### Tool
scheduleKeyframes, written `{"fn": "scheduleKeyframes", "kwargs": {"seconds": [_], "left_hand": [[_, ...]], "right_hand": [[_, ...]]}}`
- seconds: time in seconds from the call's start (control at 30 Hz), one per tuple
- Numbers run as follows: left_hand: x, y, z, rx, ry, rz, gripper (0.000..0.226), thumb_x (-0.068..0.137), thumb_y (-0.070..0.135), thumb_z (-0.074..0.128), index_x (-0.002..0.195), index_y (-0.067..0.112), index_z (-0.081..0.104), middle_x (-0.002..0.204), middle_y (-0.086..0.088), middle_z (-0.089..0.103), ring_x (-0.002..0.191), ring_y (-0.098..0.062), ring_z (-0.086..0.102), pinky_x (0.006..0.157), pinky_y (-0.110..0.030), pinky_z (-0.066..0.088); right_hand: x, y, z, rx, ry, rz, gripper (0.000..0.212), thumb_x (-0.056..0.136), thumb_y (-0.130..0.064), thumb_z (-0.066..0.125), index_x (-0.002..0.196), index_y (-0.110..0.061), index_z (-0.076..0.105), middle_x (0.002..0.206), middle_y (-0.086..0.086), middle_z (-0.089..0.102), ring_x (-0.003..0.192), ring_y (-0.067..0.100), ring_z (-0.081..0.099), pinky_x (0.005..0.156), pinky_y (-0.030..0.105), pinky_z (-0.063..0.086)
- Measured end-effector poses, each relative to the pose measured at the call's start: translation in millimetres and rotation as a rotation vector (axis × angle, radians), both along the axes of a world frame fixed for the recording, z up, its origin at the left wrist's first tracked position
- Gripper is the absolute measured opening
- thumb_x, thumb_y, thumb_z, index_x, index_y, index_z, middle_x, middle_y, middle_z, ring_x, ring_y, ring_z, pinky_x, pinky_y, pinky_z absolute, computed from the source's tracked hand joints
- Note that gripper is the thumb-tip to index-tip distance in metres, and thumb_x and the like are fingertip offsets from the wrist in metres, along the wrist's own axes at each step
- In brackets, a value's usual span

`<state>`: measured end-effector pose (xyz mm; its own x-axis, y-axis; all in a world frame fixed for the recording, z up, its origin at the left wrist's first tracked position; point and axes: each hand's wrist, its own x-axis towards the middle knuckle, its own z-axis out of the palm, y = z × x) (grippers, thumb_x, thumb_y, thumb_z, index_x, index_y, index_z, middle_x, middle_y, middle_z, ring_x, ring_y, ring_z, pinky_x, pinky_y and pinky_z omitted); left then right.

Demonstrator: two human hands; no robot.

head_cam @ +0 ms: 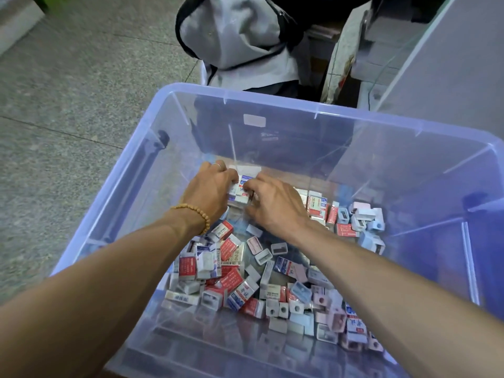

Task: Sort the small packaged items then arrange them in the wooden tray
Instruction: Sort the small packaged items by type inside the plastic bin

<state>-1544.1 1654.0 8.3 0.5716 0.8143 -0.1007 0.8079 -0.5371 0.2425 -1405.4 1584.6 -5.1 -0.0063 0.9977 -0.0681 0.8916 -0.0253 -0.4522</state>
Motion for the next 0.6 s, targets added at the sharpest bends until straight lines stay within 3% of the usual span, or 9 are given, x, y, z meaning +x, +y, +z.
{"fn": "scheduleKeyframes", "kwargs": {"seconds": [0.23,0.33,0.4,0.5,0.6], "left_hand": [[1.4,3.0,-1.8,0.028,0.025,0.009,0.034,0.085,-0.006,0.058,0.114,0.009,0.064,0.107,-0.013,0.057,0.099,-0.032,0.046,0.083,-0.038,0.044],[2.9,4.0,0.7,0.022,0.048,0.000,0.035,0.085,-0.005,0.058,0.116,0.010,0.063,0.108,-0.012,0.057,0.099,-0.031,0.047,0.084,-0.039,0.046],[2.6,4.1,4.9,-0.008,0.098,-0.015,0.035,0.086,0.000,0.058,0.120,0.011,0.063,0.112,-0.013,0.056,0.102,-0.031,0.047,0.085,-0.039,0.047],[-0.4,-1.0,16.5,-0.102,0.151,-0.059,0.039,0.083,0.017,0.065,0.122,0.013,0.061,0.114,-0.012,0.055,0.105,-0.029,0.051,0.088,-0.037,0.049],[-5.0,-15.7,31.6,-0.235,0.135,-0.126,0.042,0.083,0.024,0.067,0.123,0.015,0.060,0.116,-0.009,0.061,0.100,-0.024,0.058,0.083,-0.031,0.048]], "right_hand": [[-7.9,2.7,-8.9,0.062,-0.002,-0.057,0.027,0.090,-0.022,0.069,0.115,-0.013,0.066,0.106,0.003,0.057,0.091,0.028,0.061,0.069,0.030,0.035],[-5.0,7.1,-1.3,0.003,0.006,-0.050,0.026,0.087,-0.020,0.070,0.112,-0.014,0.067,0.105,0.003,0.058,0.094,0.028,0.059,0.071,0.031,0.039],[0.6,9.3,6.6,-0.065,0.010,-0.001,0.021,0.087,-0.021,0.068,0.108,-0.015,0.068,0.100,0.003,0.057,0.095,0.029,0.059,0.074,0.033,0.044],[10.7,5.1,20.9,-0.160,-0.013,0.101,0.023,0.088,-0.024,0.065,0.110,-0.020,0.066,0.093,0.000,0.052,0.094,0.028,0.058,0.071,0.030,0.038],[18.0,-6.1,36.1,-0.162,-0.044,0.136,0.014,0.089,-0.024,0.062,0.102,-0.020,0.064,0.095,0.004,0.061,0.092,0.027,0.061,0.070,0.031,0.043]]}}
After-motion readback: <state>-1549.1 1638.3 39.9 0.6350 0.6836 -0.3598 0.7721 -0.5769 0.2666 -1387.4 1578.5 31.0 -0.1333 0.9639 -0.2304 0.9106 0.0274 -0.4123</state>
